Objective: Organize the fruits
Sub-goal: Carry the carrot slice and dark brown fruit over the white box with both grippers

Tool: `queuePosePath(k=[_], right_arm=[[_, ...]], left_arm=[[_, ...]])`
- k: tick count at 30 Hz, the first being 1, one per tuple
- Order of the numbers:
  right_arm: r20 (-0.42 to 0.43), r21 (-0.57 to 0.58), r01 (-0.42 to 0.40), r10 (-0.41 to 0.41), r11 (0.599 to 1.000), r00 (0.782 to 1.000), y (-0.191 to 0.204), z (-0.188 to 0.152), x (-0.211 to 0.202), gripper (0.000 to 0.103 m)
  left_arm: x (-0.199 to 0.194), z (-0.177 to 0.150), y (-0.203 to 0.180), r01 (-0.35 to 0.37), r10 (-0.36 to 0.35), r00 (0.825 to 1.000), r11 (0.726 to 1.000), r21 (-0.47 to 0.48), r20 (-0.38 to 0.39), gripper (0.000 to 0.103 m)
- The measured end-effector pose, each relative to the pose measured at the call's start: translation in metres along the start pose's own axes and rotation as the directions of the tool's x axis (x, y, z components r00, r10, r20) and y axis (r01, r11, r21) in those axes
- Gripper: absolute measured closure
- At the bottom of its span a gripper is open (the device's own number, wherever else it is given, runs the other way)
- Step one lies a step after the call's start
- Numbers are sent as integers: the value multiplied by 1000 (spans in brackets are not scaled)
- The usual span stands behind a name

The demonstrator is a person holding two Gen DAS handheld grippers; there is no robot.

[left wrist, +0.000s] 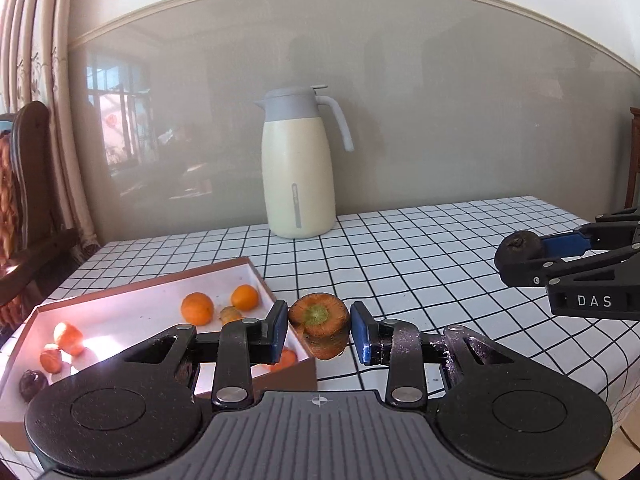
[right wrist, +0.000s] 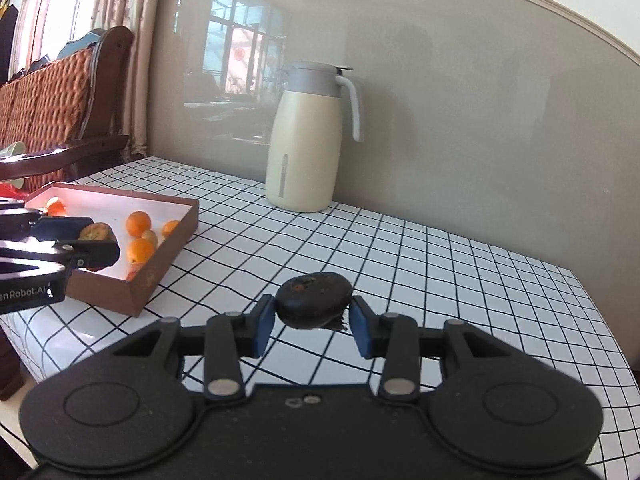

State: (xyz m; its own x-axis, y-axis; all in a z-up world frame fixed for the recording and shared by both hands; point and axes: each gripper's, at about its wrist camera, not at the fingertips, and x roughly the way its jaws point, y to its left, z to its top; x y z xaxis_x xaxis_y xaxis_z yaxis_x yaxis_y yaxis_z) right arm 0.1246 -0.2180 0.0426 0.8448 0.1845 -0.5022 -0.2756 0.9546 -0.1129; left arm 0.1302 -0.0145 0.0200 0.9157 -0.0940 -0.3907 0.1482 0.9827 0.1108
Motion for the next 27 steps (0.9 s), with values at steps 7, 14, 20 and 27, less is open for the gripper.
queuePosePath(k=[7,14,20,27], right_arm=[[28,-33,-80,81,996,996,29,7,-5,71],[46,-70,-144,148,987,988,56,16,-1,71],[59,-101,-190,196,977,979,78,22,2,71],[71,-125,-241,251,963,966,102,31,7,71]], left_arm=[[-15,-8,27,-55,55,998,998,-23,8,69],[-25,-14,53,-117,117,993,992,-47,9,69],[-36,-19,75,-168,169,986,984,-65,13,69],[-46,-24,99,-226,228,974,970,-87,10,69]])
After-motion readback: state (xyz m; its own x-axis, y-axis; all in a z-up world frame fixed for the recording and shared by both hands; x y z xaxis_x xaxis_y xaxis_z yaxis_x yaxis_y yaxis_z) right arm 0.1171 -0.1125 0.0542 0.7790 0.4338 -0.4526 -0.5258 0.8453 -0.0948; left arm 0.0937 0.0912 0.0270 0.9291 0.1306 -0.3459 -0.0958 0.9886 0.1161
